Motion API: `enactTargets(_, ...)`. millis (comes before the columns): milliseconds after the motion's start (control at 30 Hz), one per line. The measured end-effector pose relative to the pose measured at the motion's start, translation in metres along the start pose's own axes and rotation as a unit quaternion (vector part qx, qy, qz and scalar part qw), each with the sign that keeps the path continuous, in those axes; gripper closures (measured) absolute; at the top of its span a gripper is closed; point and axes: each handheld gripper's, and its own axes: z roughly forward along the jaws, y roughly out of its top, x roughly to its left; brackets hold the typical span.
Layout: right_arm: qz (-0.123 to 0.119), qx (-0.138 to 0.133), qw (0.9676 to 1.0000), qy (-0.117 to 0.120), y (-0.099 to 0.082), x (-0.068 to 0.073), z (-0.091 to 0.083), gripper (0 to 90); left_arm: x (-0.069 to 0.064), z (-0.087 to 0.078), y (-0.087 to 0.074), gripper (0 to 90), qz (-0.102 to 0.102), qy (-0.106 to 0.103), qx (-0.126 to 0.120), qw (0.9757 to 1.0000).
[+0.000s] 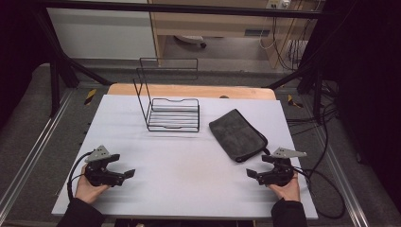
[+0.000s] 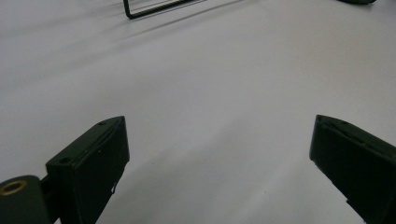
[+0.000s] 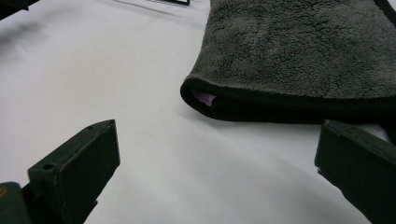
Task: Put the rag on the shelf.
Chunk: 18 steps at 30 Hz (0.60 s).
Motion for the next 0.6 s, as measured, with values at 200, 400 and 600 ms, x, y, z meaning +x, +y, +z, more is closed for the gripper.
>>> enactTargets(200, 0.001, -0.002, 1.0000, -0.001, 0.0006, 0.0008, -0.0012, 0.9, -0.0003, 0.0003, -0.0001, 4.8, 0.002, 0.003, 0.001, 1.0000)
enactTargets(400, -0.002, 0.003, 1.0000, -0.003, 0.0020, 0.0036, 0.0001, 1.5, -0.0003, 0.0008, -0.0008, 4.8, 0.004, 0.005, 0.005, 1.0000)
enactTargets(600, -0.005, 0.006, 0.9999, -0.011, 0.0061, 0.0084, 0.0024, 3.9, 0.0000, 0.0005, -0.0015, 4.8, 0.000, 0.008, 0.005, 1.0000)
